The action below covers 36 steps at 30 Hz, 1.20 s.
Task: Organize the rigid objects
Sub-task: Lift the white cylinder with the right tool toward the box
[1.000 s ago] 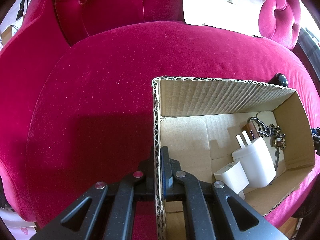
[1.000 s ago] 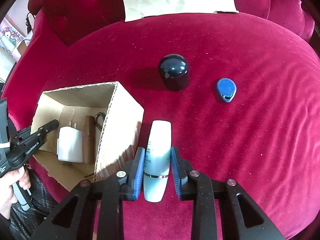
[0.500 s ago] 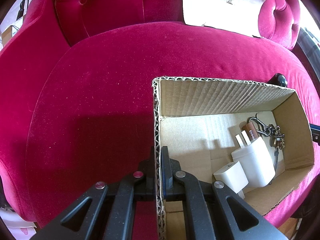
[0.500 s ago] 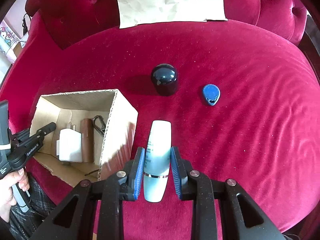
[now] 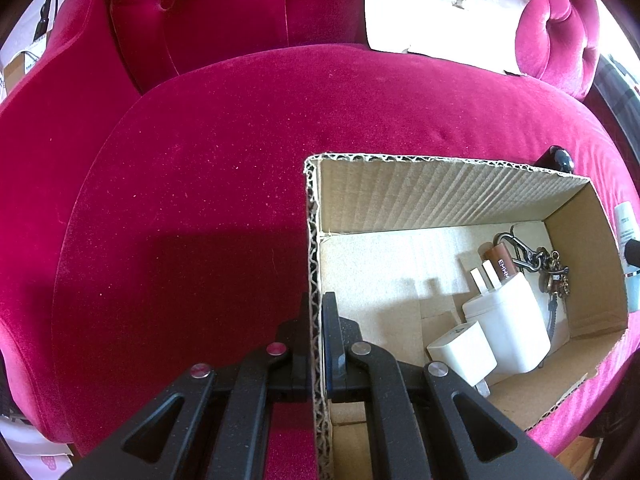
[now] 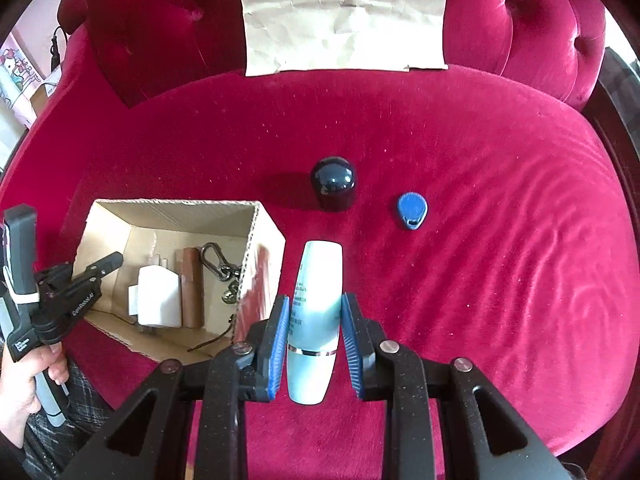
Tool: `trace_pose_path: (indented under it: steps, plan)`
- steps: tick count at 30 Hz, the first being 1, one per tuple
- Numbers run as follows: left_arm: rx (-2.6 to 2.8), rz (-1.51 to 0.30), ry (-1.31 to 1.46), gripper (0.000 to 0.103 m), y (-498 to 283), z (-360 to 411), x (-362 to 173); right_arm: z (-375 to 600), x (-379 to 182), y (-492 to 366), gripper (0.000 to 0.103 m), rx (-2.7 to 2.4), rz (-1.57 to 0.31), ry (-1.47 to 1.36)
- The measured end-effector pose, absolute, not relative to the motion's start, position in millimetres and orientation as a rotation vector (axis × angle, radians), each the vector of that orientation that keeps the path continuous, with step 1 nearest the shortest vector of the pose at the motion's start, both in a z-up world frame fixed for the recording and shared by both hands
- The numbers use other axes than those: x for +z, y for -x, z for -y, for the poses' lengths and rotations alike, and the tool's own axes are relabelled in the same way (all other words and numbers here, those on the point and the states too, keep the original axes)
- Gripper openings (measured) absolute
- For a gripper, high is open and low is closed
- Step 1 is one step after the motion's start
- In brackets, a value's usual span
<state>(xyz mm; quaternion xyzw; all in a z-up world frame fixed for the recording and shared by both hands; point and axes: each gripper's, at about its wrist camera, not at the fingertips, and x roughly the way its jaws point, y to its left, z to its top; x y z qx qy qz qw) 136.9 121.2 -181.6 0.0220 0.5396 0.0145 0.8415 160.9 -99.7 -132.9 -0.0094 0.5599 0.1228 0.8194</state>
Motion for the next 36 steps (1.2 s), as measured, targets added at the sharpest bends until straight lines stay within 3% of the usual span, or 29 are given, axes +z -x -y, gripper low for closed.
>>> trace_pose_path:
  steps: [36]
  plan:
    - [0.029,-1.142,-0.032,0.003,-138,-124,-182,46,-77,-149,0.027,0.259,-1.135,0.147]
